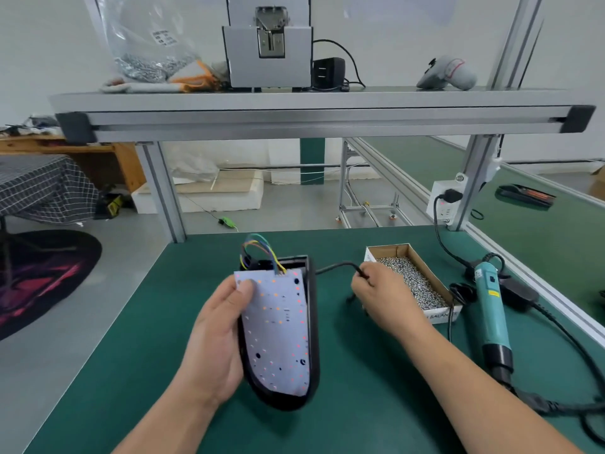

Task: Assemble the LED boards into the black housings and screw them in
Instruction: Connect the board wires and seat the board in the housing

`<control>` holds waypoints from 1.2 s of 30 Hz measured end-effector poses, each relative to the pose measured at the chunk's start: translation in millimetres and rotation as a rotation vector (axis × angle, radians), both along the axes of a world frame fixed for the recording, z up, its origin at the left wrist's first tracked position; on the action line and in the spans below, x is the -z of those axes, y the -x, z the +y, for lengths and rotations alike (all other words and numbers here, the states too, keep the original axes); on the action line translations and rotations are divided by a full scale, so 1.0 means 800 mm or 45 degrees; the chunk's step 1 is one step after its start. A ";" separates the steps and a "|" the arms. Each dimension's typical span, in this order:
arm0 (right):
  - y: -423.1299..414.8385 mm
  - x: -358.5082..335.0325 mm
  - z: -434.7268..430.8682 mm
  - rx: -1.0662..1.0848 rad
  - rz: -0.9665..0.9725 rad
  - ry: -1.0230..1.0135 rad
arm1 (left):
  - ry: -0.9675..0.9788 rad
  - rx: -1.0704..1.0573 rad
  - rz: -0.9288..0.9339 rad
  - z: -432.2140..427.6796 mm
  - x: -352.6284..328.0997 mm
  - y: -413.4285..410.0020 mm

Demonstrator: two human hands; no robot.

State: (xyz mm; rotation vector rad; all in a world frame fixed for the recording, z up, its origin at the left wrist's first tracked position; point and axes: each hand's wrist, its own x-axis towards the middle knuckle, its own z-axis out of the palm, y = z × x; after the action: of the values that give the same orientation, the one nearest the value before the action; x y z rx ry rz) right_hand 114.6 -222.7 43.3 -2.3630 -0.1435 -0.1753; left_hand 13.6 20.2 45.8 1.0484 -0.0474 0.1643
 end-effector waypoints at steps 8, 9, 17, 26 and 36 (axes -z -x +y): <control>-0.013 -0.010 -0.021 0.253 -0.034 -1.244 | 0.047 0.137 0.096 -0.014 0.015 0.000; -0.014 -0.009 -0.021 0.263 -0.055 -1.214 | 0.074 0.148 0.104 -0.014 0.015 0.000; -0.001 -0.005 -0.013 -0.130 0.085 -0.762 | 0.053 -0.026 0.039 -0.004 0.012 -0.001; 0.030 -0.004 0.027 -0.788 0.182 -0.347 | -0.377 -0.074 -0.224 -0.031 0.012 0.016; 0.005 -0.009 -0.030 -0.684 0.268 0.202 | -0.545 -0.161 -0.107 -0.051 0.017 0.019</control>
State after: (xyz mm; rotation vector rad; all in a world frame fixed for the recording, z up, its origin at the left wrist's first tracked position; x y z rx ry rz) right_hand 111.0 -246.8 50.6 -2.3872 -0.6985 0.3535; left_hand -1.8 -20.7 32.5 1.4725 -0.0955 0.3225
